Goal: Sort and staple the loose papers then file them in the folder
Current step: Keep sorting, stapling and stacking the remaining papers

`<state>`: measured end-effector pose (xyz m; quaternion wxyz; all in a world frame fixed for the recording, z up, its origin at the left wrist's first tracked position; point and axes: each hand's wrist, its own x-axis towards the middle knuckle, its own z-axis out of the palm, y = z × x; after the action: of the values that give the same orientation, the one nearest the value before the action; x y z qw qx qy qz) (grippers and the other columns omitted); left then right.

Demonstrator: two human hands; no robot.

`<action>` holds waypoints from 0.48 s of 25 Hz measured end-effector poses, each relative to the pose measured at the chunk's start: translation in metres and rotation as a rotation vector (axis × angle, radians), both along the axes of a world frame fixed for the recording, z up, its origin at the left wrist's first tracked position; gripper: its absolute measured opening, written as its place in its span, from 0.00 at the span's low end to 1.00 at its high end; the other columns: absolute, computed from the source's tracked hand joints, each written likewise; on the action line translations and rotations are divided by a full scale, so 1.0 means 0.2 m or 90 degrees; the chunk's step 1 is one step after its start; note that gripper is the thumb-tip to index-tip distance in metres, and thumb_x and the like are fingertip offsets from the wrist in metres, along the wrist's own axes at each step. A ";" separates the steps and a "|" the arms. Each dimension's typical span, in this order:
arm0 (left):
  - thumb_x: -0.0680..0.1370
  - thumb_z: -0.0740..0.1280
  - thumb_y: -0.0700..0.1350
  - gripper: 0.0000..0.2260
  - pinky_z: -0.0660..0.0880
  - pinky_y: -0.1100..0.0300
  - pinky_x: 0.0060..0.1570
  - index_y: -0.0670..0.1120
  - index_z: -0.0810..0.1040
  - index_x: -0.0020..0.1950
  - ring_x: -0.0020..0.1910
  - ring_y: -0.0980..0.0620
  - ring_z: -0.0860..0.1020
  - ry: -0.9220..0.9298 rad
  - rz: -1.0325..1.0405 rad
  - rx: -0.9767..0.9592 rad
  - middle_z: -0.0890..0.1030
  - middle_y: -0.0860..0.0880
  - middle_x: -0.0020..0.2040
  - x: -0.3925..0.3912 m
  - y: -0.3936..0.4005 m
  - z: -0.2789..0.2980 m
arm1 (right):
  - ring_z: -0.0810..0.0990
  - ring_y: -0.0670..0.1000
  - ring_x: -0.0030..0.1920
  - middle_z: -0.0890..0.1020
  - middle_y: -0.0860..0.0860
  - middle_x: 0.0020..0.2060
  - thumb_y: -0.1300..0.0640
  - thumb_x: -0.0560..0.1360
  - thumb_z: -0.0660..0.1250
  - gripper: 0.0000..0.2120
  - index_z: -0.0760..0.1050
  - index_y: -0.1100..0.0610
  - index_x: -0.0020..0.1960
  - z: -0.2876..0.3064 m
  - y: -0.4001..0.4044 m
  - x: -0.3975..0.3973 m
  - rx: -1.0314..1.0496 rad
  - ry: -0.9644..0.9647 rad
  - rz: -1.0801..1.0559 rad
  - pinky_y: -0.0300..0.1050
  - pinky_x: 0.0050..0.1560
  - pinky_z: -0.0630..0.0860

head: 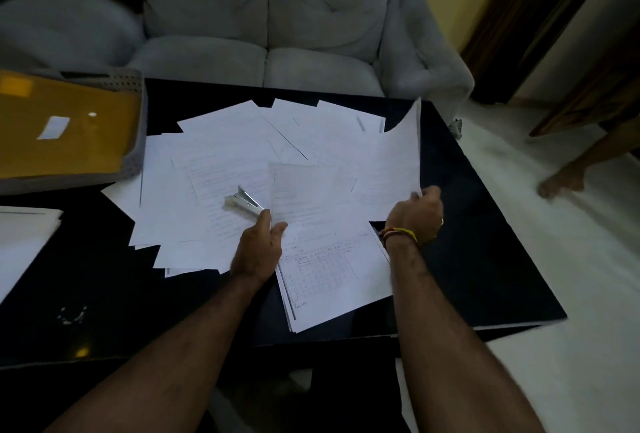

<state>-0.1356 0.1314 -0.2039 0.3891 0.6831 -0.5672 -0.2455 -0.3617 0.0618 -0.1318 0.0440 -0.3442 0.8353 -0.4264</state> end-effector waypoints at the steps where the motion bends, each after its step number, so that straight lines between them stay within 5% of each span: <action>1: 0.81 0.62 0.49 0.10 0.75 0.54 0.43 0.42 0.71 0.53 0.47 0.41 0.79 0.009 0.003 0.010 0.82 0.42 0.48 0.00 0.00 0.02 | 0.80 0.58 0.50 0.79 0.55 0.49 0.61 0.78 0.62 0.04 0.73 0.59 0.52 0.07 0.02 0.03 -0.091 0.073 0.022 0.52 0.45 0.78; 4: 0.80 0.64 0.45 0.10 0.69 0.61 0.47 0.41 0.75 0.58 0.53 0.43 0.78 0.101 0.040 0.048 0.81 0.42 0.54 0.01 -0.02 0.07 | 0.79 0.51 0.46 0.78 0.55 0.45 0.57 0.78 0.64 0.06 0.73 0.60 0.48 0.32 0.07 0.17 -0.305 0.154 0.143 0.38 0.43 0.75; 7: 0.79 0.65 0.43 0.12 0.71 0.60 0.51 0.39 0.77 0.60 0.56 0.42 0.78 0.168 0.120 0.046 0.81 0.40 0.57 0.09 -0.01 0.14 | 0.75 0.47 0.41 0.77 0.51 0.40 0.61 0.75 0.66 0.03 0.72 0.59 0.44 0.48 0.11 0.36 -0.384 0.091 0.223 0.37 0.39 0.72; 12: 0.79 0.64 0.45 0.12 0.68 0.55 0.44 0.35 0.75 0.52 0.51 0.38 0.77 0.087 0.203 0.066 0.80 0.36 0.51 0.42 0.09 0.17 | 0.80 0.60 0.37 0.79 0.51 0.31 0.55 0.63 0.65 0.08 0.74 0.60 0.37 0.19 0.16 0.52 -0.039 -0.270 0.284 0.54 0.39 0.81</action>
<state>-0.0511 0.1493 -0.1697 0.4252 0.7649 -0.4107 -0.2557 -0.2569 0.0945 -0.0947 0.2999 -0.4235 0.6981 -0.4933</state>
